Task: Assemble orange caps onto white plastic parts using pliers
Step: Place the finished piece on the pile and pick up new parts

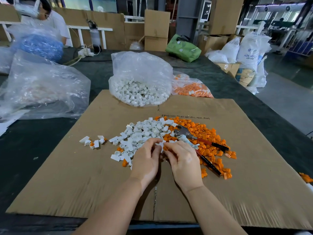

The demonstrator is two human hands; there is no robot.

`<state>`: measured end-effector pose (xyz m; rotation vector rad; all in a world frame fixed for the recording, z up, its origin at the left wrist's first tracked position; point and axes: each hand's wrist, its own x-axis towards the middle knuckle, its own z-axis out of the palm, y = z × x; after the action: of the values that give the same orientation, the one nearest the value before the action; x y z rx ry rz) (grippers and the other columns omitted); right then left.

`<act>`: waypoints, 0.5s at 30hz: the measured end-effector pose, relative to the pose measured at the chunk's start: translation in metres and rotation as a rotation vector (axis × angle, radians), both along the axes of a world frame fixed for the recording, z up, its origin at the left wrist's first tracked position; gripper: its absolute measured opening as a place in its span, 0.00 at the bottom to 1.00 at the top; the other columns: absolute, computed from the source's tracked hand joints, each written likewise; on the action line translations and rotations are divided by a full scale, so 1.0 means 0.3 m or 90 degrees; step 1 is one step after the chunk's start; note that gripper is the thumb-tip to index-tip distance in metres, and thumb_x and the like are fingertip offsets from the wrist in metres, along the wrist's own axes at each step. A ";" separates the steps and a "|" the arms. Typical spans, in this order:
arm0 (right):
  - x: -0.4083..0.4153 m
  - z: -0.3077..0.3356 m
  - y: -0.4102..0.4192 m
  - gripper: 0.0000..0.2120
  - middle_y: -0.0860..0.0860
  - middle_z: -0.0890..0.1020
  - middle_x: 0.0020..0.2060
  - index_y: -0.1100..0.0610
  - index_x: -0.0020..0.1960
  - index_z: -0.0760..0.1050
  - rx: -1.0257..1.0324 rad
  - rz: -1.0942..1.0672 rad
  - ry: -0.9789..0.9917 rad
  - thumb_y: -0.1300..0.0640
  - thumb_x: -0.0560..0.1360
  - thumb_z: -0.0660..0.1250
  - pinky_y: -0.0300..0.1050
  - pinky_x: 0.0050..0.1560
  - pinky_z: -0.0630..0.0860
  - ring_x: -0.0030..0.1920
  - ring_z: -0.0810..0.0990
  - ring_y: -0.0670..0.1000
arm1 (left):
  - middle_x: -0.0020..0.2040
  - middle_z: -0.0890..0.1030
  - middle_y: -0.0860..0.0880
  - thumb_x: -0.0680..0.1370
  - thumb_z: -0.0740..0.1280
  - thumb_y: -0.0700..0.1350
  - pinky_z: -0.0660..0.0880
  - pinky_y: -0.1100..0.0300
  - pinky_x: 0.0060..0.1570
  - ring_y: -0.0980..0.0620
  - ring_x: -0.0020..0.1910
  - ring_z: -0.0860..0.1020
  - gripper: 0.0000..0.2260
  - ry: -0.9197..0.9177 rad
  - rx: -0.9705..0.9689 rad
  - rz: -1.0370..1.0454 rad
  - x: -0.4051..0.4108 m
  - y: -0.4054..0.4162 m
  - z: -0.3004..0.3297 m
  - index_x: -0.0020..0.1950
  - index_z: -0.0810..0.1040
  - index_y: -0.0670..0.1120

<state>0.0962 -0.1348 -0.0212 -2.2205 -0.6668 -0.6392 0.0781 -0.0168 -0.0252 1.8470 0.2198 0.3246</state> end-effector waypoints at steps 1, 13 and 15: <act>-0.001 0.001 0.000 0.08 0.52 0.81 0.39 0.60 0.50 0.82 0.002 -0.002 0.000 0.66 0.71 0.71 0.55 0.44 0.77 0.42 0.79 0.53 | 0.41 0.81 0.53 0.80 0.60 0.43 0.78 0.56 0.49 0.56 0.41 0.81 0.11 0.000 0.005 -0.002 0.000 0.000 0.001 0.50 0.74 0.60; -0.008 0.004 -0.003 0.04 0.50 0.80 0.35 0.60 0.41 0.80 0.047 -0.025 -0.012 0.64 0.68 0.75 0.44 0.40 0.75 0.38 0.78 0.49 | 0.35 0.77 0.57 0.78 0.65 0.44 0.69 0.75 0.37 0.64 0.36 0.75 0.10 -0.028 -0.006 -0.013 -0.010 0.009 -0.001 0.50 0.76 0.61; -0.010 0.002 -0.004 0.04 0.49 0.81 0.35 0.59 0.41 0.80 0.052 -0.023 -0.009 0.64 0.68 0.75 0.41 0.40 0.74 0.38 0.78 0.48 | 0.36 0.76 0.56 0.78 0.65 0.44 0.68 0.75 0.37 0.64 0.36 0.75 0.09 -0.031 -0.008 -0.014 -0.011 0.012 -0.001 0.50 0.77 0.60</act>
<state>0.0932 -0.1360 -0.0208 -2.1582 -0.5974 -0.6895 0.0747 -0.0133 -0.0256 1.8254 0.1681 0.3523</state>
